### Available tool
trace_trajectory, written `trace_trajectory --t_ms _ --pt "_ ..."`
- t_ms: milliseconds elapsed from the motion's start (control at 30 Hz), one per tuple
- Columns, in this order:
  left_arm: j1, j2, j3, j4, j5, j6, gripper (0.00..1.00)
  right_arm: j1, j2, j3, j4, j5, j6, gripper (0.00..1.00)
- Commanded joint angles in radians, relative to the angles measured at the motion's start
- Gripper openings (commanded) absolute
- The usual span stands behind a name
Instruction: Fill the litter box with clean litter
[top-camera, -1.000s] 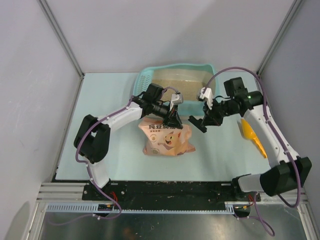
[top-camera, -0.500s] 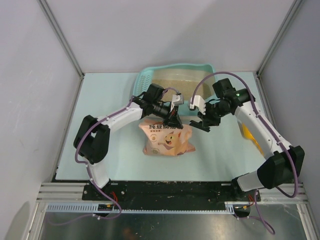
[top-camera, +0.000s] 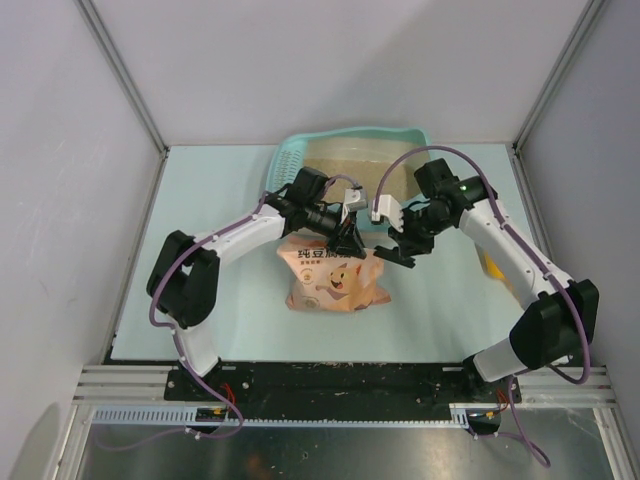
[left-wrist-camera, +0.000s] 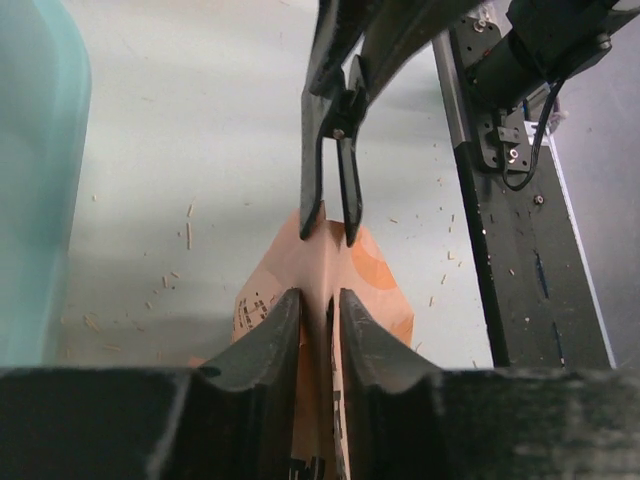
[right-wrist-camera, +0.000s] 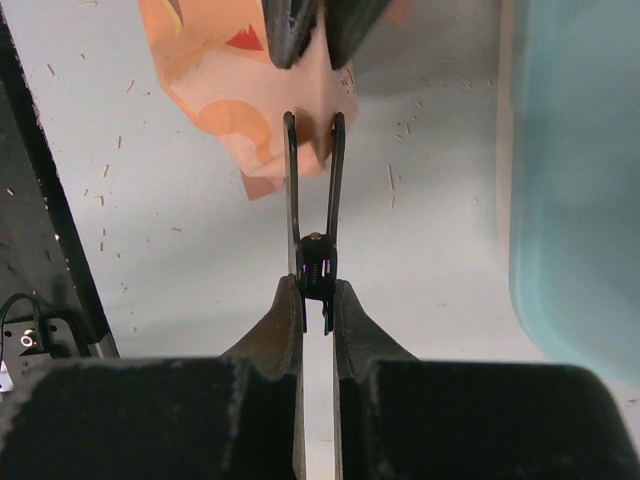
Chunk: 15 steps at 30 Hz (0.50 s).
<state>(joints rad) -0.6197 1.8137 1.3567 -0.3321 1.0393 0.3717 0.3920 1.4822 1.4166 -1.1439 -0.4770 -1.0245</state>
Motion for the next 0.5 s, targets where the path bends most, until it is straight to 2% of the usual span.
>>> trace_trajectory --t_ms 0,100,367,467 --pt "-0.006 -0.07 0.001 0.013 0.001 0.009 0.3 0.047 0.013 0.047 0.015 0.023 0.007 0.0" --pt "0.015 -0.094 -0.022 0.013 0.005 0.009 0.33 0.083 0.026 0.064 0.018 0.07 0.015 0.0" --pt "0.138 -0.227 -0.163 -0.007 0.03 0.026 0.34 0.145 0.072 0.168 -0.008 0.169 0.034 0.0" --pt "0.152 -0.269 -0.208 -0.041 0.028 0.056 0.34 0.172 0.099 0.211 -0.042 0.196 0.027 0.0"
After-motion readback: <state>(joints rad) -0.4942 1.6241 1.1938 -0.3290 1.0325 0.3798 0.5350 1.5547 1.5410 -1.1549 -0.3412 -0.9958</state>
